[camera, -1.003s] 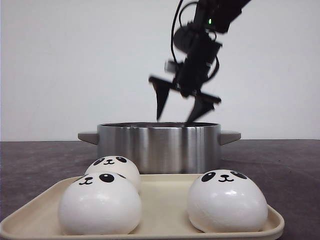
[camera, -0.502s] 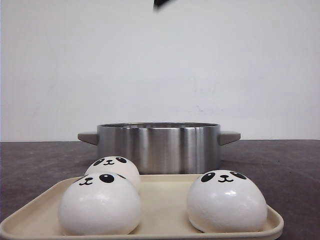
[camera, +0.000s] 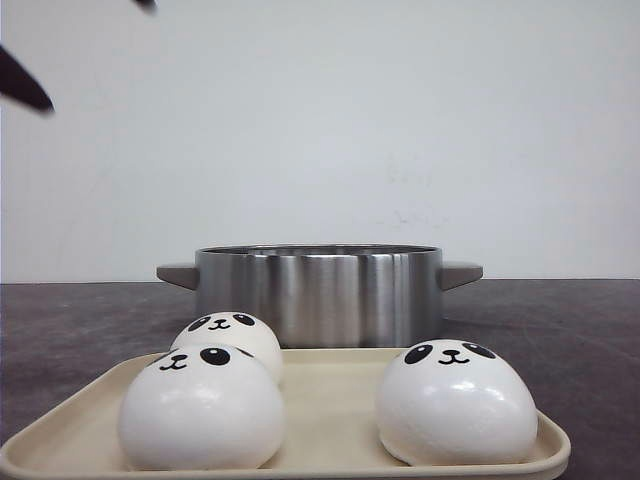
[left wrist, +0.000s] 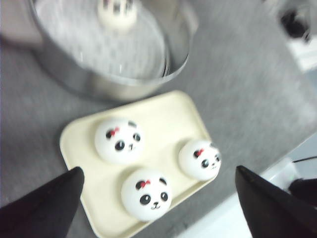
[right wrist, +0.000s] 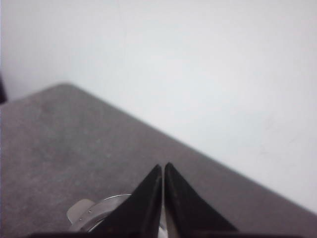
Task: Steam buns
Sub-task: 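Lower the open left gripper onto the farther panda bun nearest it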
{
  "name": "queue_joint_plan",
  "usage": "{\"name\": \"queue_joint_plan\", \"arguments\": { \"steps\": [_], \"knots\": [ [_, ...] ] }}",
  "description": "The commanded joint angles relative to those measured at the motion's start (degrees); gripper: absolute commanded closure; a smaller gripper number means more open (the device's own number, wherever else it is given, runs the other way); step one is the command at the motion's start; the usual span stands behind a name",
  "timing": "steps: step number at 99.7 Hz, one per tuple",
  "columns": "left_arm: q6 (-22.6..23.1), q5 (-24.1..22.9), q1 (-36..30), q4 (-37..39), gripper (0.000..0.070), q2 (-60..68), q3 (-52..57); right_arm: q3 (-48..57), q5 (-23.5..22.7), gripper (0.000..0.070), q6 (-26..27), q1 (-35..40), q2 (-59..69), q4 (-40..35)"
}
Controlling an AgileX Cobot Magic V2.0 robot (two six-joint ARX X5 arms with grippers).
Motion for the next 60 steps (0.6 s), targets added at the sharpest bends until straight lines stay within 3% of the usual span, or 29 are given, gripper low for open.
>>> {"name": "queue_joint_plan", "arguments": {
  "steps": [1, 17, 33, 45, 60],
  "knots": [
    [-3.69, -0.87, -1.49, 0.22, 0.0108, 2.99, 0.90, -6.10, 1.05, 0.0700, -2.27, 0.28, -7.50, 0.57],
    [-5.16, -1.46, -3.45, 0.37, 0.0108, 10.88, 0.90, -13.40, 5.99, 0.0700, -2.16, 0.28, -20.13, -4.87],
    [-4.74, -5.81, -5.70, 2.08, 0.0090, 19.23, 0.90, -13.94, 5.95, 0.0700, 0.04, 0.28, -27.85, -12.07],
    [-4.72, -7.50, -6.10, 3.74, 0.0023, 24.52, 1.64, -13.94, 5.97, 0.0700, 2.36, 0.28, -31.63, -13.64],
    [-4.79, -7.74, -6.10, 6.29, 0.0023, 28.98, 2.95, -13.94, 5.97, 0.0700, 2.40, 0.28, -34.21, -13.92]
  ]
}}
